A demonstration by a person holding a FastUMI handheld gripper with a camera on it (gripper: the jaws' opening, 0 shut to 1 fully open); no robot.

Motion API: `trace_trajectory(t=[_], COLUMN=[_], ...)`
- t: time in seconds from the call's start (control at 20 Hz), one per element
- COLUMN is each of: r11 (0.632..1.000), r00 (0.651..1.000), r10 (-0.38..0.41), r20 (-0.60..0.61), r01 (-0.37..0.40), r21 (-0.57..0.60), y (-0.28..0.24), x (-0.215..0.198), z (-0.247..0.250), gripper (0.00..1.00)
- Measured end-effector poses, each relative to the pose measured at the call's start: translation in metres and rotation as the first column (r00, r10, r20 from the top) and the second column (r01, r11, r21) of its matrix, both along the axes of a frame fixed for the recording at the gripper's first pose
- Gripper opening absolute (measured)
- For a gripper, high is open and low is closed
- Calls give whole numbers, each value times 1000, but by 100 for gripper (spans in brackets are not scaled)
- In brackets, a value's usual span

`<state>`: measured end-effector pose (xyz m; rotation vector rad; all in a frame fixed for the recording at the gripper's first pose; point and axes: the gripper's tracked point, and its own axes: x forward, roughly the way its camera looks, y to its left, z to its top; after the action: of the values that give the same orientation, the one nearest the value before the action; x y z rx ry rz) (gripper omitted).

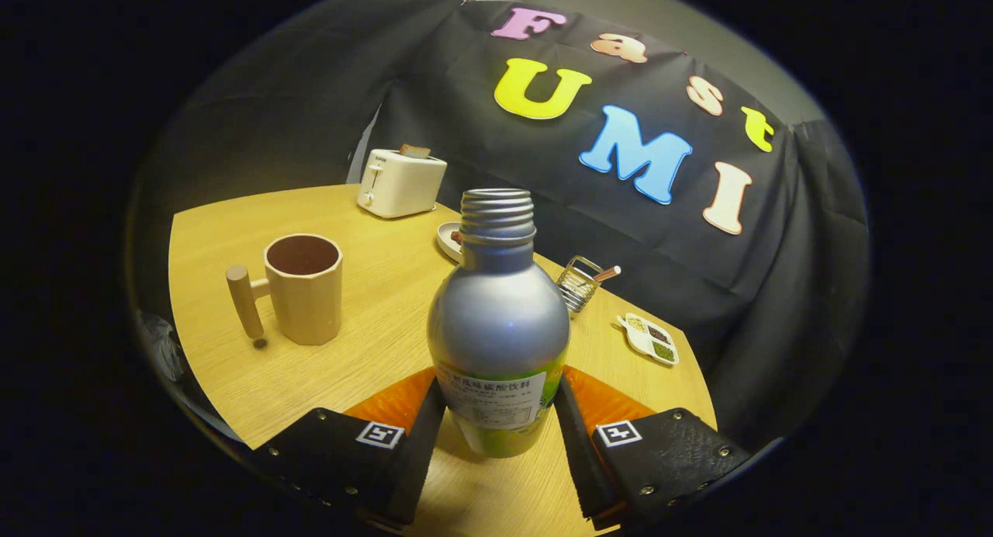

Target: Take the bottle from table, then pour the juice into the cup, finally place the bottle on the coaster

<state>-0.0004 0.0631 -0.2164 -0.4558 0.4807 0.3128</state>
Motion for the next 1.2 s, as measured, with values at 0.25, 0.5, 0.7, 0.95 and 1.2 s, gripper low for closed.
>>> trace_trajectory(t=[0.25,0.5,0.7,0.95,1.2], r11=[994,977,949,906,854], r00=[999,998,994,988,981], r10=[39,59,103,138,151], r20=[-13,-25,-34,-75,-121], r01=[-40,-62,-109,-157,-191], r21=[-105,-204,-295,-394,-484], y=[11,19,28,41,48], x=[3,5,0,4,4], z=[1,4,9,2,-1], gripper=[76,76,76,76,76])
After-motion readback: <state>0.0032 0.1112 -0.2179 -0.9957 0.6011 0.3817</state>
